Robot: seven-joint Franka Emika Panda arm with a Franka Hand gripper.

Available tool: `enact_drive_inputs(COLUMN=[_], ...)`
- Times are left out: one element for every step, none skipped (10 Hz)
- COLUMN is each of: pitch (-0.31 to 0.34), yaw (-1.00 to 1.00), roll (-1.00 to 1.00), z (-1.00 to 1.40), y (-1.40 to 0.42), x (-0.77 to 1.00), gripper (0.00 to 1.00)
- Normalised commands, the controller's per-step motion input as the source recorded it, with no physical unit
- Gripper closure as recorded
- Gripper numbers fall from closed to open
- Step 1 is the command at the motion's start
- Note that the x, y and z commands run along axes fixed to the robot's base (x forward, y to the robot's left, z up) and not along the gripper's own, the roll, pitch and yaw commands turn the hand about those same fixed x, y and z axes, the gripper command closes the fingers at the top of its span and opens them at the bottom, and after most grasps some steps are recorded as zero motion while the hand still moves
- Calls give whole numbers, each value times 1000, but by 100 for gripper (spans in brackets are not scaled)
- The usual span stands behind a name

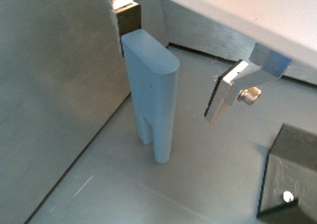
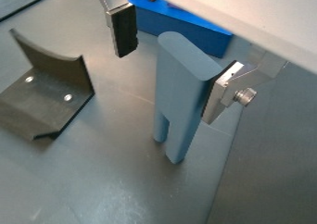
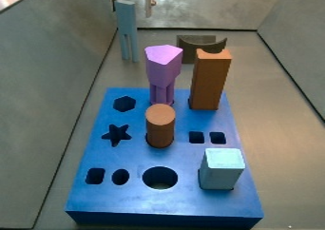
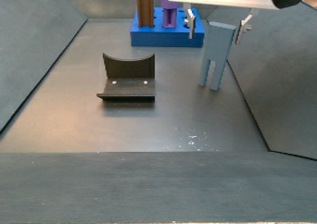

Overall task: Pick up the square-circle object. Move up. Move to above the board. Insert the square-circle object.
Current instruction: Pick up the square-circle object.

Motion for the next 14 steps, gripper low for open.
enact_drive_inputs(pitch=[0, 0, 0, 3, 9, 1, 0, 3, 11, 44, 0, 0, 0, 0], yaw=[-497, -506, -480, -431, -349, -300, -197, -200, -246, -329, -346, -46, 0, 40], roll=[0, 0, 0, 0, 0, 0, 0, 0, 0, 21, 0, 0, 0, 16], z=[-117, -131, -131, -123, -129, -120, -109, -94, -86, -109, -9, 0, -49, -26], y=[-71, -23, 0, 0, 0, 0, 0, 0, 0, -20, -6, 0, 0, -49], x=[29, 0, 0, 0, -51, -89, -89, -80, -126, -174, -69, 0, 0, 0], gripper=[0, 0, 0, 0, 0, 0, 0, 0, 0, 0, 0, 0, 0, 0])
